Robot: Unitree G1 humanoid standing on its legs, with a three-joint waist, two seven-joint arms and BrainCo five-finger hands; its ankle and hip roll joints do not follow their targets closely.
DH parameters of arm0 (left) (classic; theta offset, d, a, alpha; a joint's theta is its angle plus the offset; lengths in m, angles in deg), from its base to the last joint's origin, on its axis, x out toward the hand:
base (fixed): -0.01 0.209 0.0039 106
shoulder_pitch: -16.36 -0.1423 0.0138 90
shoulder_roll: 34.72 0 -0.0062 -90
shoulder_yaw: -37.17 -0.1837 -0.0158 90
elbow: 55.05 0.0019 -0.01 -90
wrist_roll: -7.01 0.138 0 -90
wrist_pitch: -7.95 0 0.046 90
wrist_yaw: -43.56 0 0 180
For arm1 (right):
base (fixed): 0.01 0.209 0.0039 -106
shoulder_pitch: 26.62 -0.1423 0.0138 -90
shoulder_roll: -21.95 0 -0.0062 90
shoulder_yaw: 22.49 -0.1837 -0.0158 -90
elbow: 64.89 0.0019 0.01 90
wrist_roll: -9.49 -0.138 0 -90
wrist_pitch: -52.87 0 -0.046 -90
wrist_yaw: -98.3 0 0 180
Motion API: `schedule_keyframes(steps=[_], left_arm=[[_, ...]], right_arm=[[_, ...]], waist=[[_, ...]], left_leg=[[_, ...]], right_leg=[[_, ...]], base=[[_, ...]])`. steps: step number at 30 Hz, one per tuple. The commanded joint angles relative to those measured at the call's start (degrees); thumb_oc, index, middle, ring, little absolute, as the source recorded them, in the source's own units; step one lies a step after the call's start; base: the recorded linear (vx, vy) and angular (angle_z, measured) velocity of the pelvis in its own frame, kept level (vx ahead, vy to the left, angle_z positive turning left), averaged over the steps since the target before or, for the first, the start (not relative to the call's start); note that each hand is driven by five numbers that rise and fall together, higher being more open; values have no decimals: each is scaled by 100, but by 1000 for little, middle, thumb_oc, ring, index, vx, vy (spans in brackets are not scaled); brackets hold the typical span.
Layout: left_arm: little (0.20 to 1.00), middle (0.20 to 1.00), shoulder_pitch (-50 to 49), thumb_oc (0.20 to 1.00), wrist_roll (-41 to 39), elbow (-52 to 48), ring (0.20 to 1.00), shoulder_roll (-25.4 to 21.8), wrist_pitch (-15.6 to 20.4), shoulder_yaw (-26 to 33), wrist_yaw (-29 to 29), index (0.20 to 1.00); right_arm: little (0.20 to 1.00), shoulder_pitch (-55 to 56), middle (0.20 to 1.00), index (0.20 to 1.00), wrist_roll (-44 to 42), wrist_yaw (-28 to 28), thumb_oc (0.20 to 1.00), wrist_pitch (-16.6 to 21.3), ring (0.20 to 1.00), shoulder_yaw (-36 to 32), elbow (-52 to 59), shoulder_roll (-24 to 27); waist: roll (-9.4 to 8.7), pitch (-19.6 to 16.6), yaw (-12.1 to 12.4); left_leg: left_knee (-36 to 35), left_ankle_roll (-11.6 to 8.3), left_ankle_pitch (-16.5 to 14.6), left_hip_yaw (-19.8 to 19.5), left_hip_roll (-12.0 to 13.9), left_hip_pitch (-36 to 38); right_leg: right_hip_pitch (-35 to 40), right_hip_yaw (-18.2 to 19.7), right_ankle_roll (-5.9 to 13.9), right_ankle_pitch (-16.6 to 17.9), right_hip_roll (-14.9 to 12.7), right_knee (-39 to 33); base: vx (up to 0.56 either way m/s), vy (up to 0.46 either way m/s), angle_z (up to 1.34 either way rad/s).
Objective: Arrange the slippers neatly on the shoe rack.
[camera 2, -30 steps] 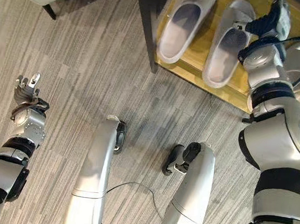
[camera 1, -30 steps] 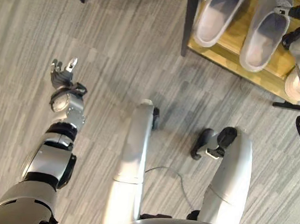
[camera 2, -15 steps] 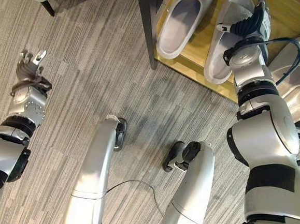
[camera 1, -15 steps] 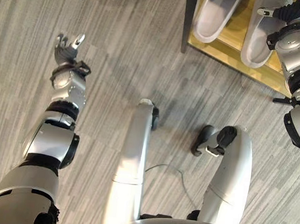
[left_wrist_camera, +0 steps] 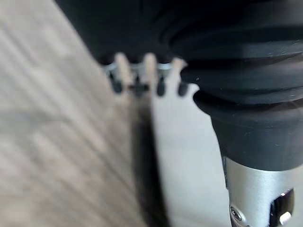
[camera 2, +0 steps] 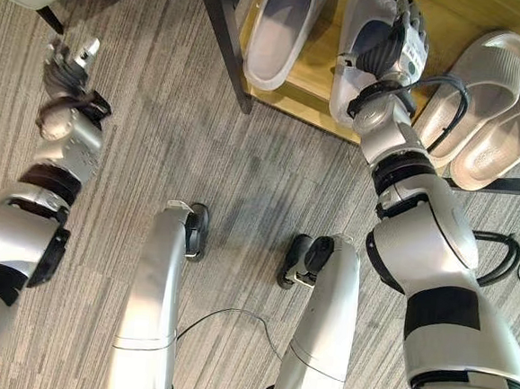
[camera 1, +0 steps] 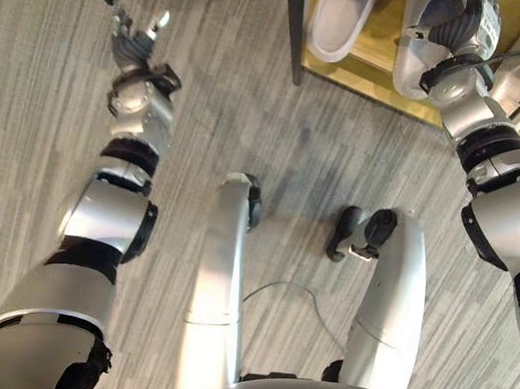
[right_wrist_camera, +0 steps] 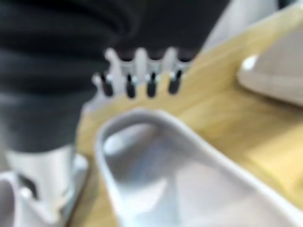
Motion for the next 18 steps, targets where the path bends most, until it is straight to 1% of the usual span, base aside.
schedule_keyframes(steps=[1,6,8,9,10,12,14,16,17,18], left_arm=[[1000,1000,-234,1000,446,-117,1000,-87,416,357,-269,1000],[1000,1000,-384,1000,642,-423,1000,279,522,398,-616,1000],[1000,1000,-473,1000,709,-476,1000,408,515,411,-682,1000],[1000,1000,-447,1000,778,-456,1000,481,505,373,-725,1000],[1000,1000,-445,1000,781,-455,1000,483,505,370,-728,1000],[1000,1000,-201,1000,802,-265,1000,498,451,243,-761,1000],[1000,1000,-78,1000,781,-179,1000,478,438,194,-743,1000],[1000,1000,110,1000,768,10,1000,402,367,82,-696,1000],[1000,1000,122,1000,762,22,1000,399,369,79,-688,1000],[1000,1000,281,1000,754,169,1000,373,321,-16,-673,1000]], right_arm=[[1000,9,1000,1000,210,552,1000,41,1000,-169,-159,-459],[1000,231,1000,1000,26,894,1000,23,1000,-637,97,-720],[1000,369,1000,1000,-9,935,1000,38,1000,-764,150,-830],[1000,412,1000,1000,-222,890,1000,130,1000,-841,140,-936],[1000,411,1000,1000,-228,888,1000,136,1000,-841,135,-933],[1000,353,1000,1000,-616,732,1000,252,1000,-800,-3,-1059],[1000,274,1000,1000,-715,663,1000,308,1000,-769,-59,-1094],[1000,218,1000,1000,-1087,479,1000,451,1000,-715,-208,-1184],[1000,207,1000,1000,-1098,473,1000,462,1000,-713,-223,-1185],[1000,118,1000,1000,-1497,372,1000,586,1000,-689,-339,-1304]], waist=[[87,-228,-94],[114,-220,-126],[120,-227,-139],[127,-231,-157],[127,-232,-153],[133,-237,-171],[133,-225,-174],[141,-250,-169],[138,-246,-168],[126,-259,-172]], left_leg=[[-757,-38,333,-296,-14,85],[-802,-29,338,-284,4,85],[-804,-20,339,-286,-10,85],[-811,-29,345,-277,-6,85],[-813,-29,346,-278,-6,85],[-857,-35,367,-287,3,85],[-887,-36,387,-281,-2,85],[-930,-44,416,-289,13,85],[-931,-44,417,-289,14,85],[-929,-49,419,-295,20,85]], right_leg=[[158,514,429,559,90,-277],[157,516,437,578,112,-336],[157,514,428,586,126,-336],[157,516,430,604,145,-341],[157,515,429,606,146,-344],[157,524,441,614,153,-384],[157,527,446,631,159,-399],[157,534,461,656,165,-439],[157,534,461,657,166,-440],[157,546,465,672,174,-422]], base=[[0,0,0],[0,0,0],[-10,-15,-7],[-3,-14,-5],[0,0,0],[0,0,0],[0,0,0],[0,0,0],[0,0,0],[0,0,0]])
